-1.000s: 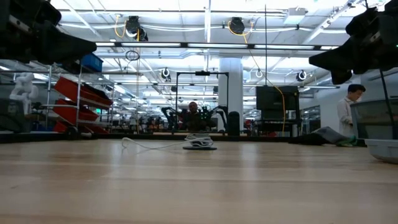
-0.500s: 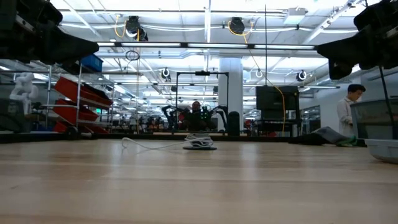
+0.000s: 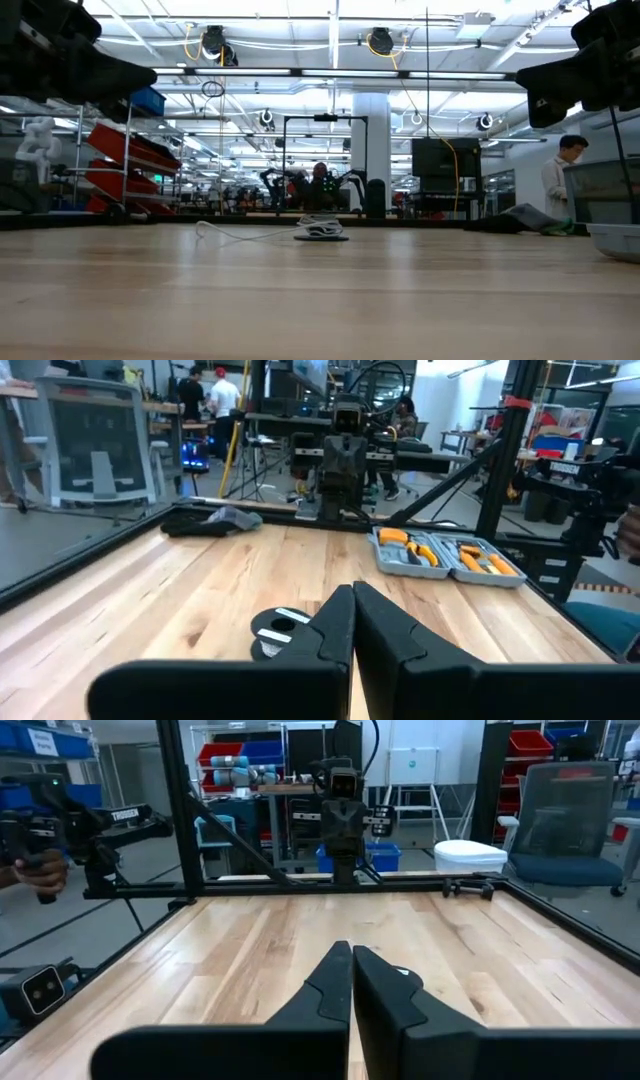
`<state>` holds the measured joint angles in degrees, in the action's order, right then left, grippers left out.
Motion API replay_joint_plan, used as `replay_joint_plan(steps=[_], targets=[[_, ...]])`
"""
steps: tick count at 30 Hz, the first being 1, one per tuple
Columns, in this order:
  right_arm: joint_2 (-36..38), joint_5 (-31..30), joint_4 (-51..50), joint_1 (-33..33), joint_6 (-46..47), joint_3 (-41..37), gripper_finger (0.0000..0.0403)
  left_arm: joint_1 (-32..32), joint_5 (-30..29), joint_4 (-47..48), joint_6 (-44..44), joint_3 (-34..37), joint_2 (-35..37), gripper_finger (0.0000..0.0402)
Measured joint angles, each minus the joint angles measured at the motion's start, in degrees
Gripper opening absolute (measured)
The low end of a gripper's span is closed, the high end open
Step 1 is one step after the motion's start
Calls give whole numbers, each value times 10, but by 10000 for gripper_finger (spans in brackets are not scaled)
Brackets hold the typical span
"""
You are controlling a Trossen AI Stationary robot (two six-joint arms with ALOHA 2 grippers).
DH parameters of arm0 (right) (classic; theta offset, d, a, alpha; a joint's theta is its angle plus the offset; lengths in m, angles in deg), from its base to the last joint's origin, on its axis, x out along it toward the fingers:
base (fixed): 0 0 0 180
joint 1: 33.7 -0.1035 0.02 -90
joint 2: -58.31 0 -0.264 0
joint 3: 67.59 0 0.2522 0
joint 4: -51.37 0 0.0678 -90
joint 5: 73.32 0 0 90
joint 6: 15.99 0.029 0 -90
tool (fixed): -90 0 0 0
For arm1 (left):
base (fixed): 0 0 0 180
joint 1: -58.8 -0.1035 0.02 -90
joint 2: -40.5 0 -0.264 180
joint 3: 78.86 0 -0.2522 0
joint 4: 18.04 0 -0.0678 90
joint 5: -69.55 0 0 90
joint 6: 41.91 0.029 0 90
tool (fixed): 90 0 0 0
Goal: Coil cords
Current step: Return to Home Position
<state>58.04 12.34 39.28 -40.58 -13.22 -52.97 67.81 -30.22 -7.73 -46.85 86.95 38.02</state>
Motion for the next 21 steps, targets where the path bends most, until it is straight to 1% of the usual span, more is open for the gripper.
replay_joint_plan(steps=[4, 7, 12, 21], targets=[[0, 0, 0, 0, 0, 0, 0, 0, 16, 8, 0, 0, 0, 13], [0, 0, 0, 0, 0, 0, 0, 0, 33, 10, 33, 0, 0, 13], [0, 0, 0, 0, 0, 0, 0, 0, 35, 10, 38, 0, 1, 4], [0, 0, 0, 0, 0, 0, 0, -7, 39, 15, 69, 0, 16, 4]])
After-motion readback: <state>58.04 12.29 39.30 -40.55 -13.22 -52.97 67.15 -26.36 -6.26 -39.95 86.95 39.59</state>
